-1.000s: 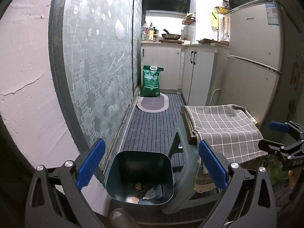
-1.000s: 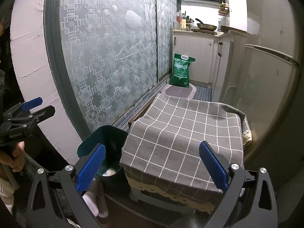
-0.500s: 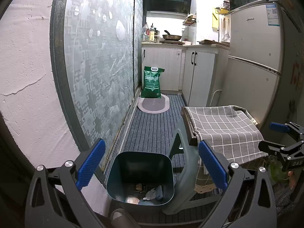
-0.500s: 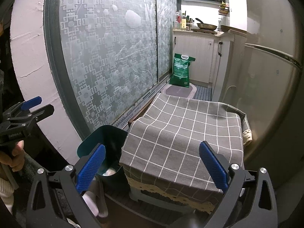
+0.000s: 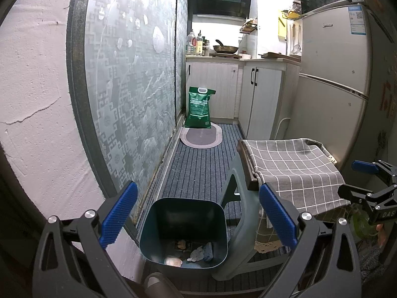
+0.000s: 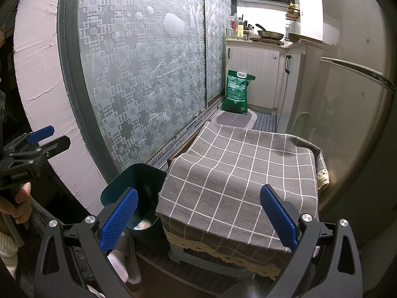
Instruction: Collect trash
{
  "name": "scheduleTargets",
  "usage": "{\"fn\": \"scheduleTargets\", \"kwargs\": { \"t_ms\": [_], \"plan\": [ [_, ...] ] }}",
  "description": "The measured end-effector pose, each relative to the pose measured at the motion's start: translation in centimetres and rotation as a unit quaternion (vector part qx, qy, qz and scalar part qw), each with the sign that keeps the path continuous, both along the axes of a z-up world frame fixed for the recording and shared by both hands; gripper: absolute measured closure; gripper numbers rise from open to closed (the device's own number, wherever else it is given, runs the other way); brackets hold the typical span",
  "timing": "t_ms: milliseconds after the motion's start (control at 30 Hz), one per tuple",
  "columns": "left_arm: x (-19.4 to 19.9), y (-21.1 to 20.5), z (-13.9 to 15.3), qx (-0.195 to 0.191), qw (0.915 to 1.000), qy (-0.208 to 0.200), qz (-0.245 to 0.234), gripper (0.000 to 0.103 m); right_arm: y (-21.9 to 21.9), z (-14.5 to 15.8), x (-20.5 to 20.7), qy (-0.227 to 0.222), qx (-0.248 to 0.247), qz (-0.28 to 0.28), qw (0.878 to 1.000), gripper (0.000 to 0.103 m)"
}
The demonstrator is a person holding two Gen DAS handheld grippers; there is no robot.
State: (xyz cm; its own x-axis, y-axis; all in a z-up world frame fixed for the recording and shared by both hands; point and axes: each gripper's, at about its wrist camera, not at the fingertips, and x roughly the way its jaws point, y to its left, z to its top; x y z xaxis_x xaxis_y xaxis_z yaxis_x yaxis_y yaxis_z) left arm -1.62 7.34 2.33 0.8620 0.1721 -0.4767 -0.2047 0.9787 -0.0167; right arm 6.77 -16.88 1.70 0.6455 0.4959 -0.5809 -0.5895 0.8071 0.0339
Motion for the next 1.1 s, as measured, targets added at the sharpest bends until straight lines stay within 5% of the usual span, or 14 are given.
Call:
{"fn": "scheduleTargets", "kwargs": {
  "t_ms": [1100],
  "plan": [
    [0.05, 0.45, 0.07, -0.006, 1.0000, -0.003, 0.003, 0.003, 0.05, 0.03, -0.11, 0.001, -0.001, 0.002, 1.000, 0.003]
  ]
}}
